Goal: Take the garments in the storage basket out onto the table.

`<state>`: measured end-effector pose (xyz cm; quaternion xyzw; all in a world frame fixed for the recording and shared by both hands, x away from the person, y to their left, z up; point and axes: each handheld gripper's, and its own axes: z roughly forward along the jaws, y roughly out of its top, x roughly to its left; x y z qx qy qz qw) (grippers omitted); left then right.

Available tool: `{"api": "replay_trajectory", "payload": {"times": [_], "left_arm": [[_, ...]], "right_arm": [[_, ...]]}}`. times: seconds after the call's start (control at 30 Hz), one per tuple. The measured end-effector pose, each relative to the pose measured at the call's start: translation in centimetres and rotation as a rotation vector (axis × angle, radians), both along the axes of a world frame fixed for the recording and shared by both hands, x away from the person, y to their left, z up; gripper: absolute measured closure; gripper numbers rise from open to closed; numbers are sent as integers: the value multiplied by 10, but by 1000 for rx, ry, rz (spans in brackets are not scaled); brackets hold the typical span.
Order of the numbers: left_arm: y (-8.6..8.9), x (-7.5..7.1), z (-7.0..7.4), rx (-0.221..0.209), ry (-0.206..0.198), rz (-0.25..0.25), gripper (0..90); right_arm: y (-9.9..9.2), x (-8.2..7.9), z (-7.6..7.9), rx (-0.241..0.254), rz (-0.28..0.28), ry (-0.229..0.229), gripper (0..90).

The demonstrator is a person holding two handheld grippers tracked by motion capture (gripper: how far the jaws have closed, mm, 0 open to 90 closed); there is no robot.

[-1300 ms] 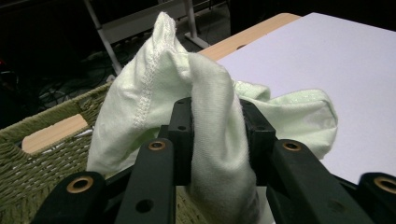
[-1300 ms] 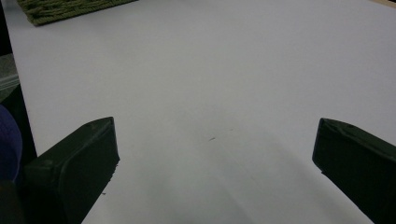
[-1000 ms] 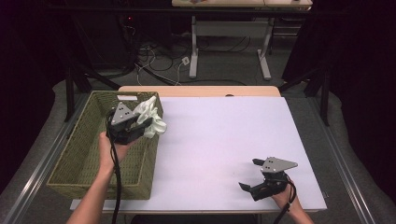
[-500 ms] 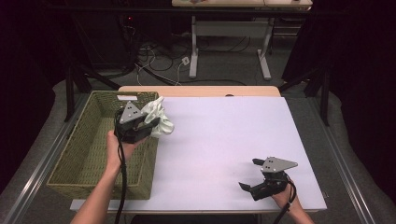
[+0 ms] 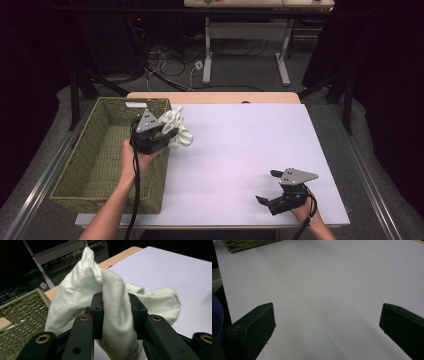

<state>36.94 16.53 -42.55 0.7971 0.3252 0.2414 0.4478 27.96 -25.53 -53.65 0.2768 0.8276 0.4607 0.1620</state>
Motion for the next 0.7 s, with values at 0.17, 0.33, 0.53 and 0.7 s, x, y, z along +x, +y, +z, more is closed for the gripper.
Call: {"api": "replay_trajectory", "payload": {"times": [0.17, 0.33, 0.53, 0.7], "left_arm": [[-6, 1, -1, -6, 10, -16, 704], [-12, -1, 0, 0, 17, -31, 704], [-18, -3, 2, -2, 14, -40, 703], [-29, -2, 0, -2, 24, -50, 702]], "right_arm": [[-1, 1, 0, 0, 7, 7, 0], [0, 0, 0, 6, 4, 5, 0], [0, 1, 0, 3, 5, 10, 0], [0, 0, 0, 6, 4, 5, 0]]}}
